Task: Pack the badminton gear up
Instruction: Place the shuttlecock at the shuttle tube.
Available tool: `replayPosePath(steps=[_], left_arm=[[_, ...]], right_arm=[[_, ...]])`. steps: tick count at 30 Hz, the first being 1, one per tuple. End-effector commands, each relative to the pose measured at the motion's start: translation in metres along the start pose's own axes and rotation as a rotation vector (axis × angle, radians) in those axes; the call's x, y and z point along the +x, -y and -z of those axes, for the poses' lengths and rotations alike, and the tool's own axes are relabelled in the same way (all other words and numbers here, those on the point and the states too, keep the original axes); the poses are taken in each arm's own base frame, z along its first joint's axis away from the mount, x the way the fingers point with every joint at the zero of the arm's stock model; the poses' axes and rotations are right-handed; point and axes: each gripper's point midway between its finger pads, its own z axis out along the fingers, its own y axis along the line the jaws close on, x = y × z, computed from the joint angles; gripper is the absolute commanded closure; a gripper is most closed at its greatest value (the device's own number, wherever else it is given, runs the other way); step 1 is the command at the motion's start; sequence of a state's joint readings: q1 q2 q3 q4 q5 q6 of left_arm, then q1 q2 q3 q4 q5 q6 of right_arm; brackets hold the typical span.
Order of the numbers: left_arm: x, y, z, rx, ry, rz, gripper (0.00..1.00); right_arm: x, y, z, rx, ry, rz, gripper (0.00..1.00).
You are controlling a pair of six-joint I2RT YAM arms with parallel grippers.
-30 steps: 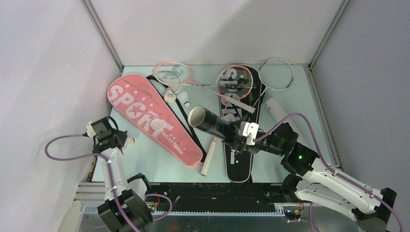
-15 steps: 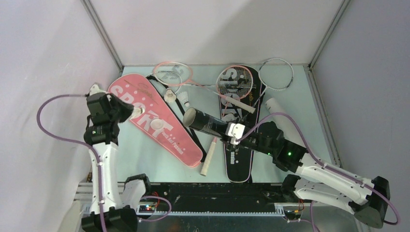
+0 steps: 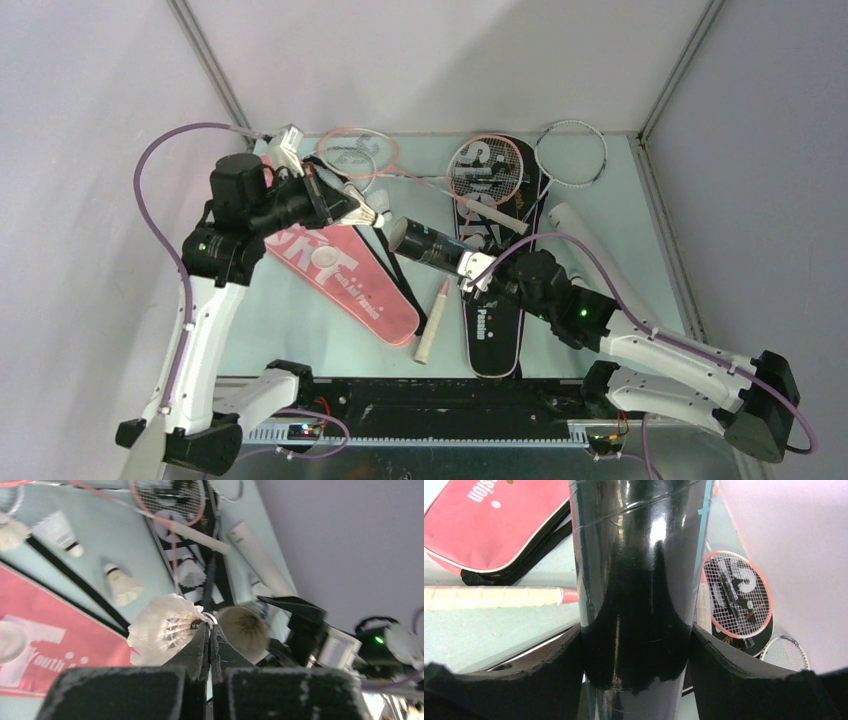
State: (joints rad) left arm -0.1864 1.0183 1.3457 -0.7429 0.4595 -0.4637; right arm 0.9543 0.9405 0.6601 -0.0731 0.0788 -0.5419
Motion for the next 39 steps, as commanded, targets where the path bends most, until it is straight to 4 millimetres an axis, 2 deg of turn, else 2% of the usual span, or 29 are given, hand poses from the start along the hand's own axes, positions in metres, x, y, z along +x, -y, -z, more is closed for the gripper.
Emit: replayPosePath(steps=[1, 4, 11, 16, 23, 29, 39], left_arm=[[0.0, 0.06, 0.024, 0.26, -0.006, -0.071, 1.0], [0.003, 0.076, 0.026, 0.355, -0.012, -0.052, 1.0], [0.02, 0.085, 0.014, 0.429, -0.065, -0.016, 1.0], [0.028, 0.078, 0.005, 0.4, -0.089, -0.021, 1.0], [0.035, 0.079, -0.003, 0.43, -0.111, -0.001, 1.0], [0.051, 0.074, -0.016, 0.428, -0.158, 0.028, 1.0], [0.066, 0.092, -0.024, 0.499, -0.207, 0.047, 1.0]], right_arm=[[-0.013, 0.013, 0.002, 0.065, 0.05, -0.015, 0.74], [-0.024, 0.02, 0.003, 0.09, 0.093, -0.022, 0.74], [-0.032, 0.022, 0.004, 0.098, 0.128, -0.021, 0.74], [-0.036, 0.022, 0.005, 0.094, 0.148, -0.035, 0.74], [-0.045, 0.025, 0.008, 0.104, 0.188, -0.041, 0.74], [-0.056, 0.025, 0.007, 0.094, 0.234, -0.048, 0.74], [-0.062, 0.025, 0.007, 0.09, 0.261, -0.034, 0.74]])
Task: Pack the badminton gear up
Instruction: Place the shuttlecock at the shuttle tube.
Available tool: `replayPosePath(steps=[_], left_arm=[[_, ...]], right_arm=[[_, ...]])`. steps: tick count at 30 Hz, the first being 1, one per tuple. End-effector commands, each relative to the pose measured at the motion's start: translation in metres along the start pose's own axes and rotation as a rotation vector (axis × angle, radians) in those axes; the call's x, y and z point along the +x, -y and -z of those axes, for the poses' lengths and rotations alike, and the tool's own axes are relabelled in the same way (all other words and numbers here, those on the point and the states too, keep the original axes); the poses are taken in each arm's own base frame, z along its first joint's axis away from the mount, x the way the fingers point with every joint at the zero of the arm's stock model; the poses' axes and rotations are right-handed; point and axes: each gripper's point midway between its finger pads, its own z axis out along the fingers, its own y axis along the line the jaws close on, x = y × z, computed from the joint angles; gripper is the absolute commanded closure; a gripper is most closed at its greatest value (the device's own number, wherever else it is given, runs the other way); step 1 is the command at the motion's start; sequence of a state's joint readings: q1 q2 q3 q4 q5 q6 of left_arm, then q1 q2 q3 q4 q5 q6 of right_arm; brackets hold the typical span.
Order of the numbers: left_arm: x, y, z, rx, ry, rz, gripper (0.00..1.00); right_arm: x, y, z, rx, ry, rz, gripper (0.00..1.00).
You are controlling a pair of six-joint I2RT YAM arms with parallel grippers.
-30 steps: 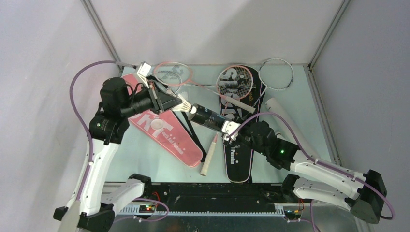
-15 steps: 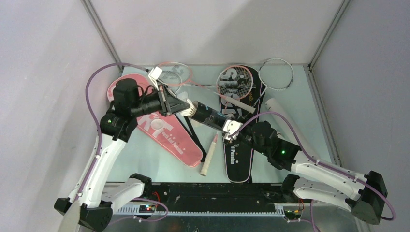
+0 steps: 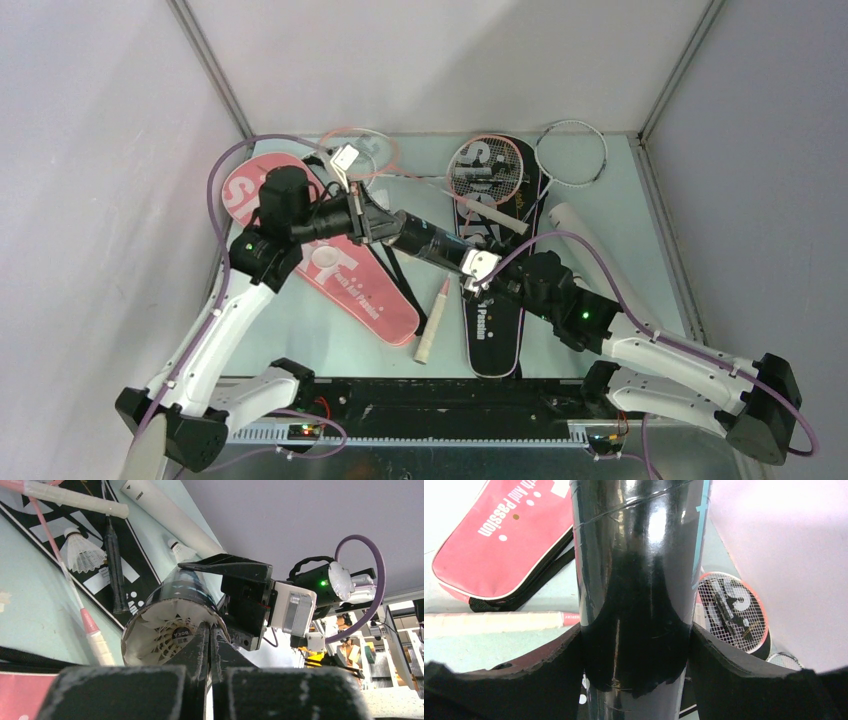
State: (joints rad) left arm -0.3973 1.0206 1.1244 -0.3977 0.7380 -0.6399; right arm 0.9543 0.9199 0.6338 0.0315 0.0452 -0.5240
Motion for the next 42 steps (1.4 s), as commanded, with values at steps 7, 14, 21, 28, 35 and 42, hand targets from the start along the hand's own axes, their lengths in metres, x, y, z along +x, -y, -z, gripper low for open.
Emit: replayPosePath(steps=[7, 14, 21, 28, 35, 42], left_arm=[[0.004, 0.023, -0.01, 0.119, -0.012, 0.019, 0.99], [-0.007, 0.019, 0.003, 0.007, 0.039, -0.089, 0.64], [-0.027, 0.026, 0.024, -0.087, 0.12, -0.158, 0.48], [-0.059, 0.032, 0.04, -0.178, 0.241, -0.221, 0.35], [-0.085, -0.005, 0.048, -0.371, 0.347, -0.226, 0.32], [-0.111, -0.14, 0.075, -0.746, 0.533, 0.164, 0.4]], right_arm=[[-0.042, 0.019, 0.001, 0.062, 0.154, -0.012, 0.74], [-0.035, 0.015, 0.004, 0.056, 0.143, -0.007, 0.74], [-0.027, 0.012, 0.01, 0.048, 0.123, -0.005, 0.73], [-0.019, 0.012, 0.013, 0.057, 0.089, -0.022, 0.73], [-0.018, 0.018, 0.016, 0.075, 0.087, -0.05, 0.73], [-0.027, 0.021, 0.019, 0.085, 0.127, -0.085, 0.73]])
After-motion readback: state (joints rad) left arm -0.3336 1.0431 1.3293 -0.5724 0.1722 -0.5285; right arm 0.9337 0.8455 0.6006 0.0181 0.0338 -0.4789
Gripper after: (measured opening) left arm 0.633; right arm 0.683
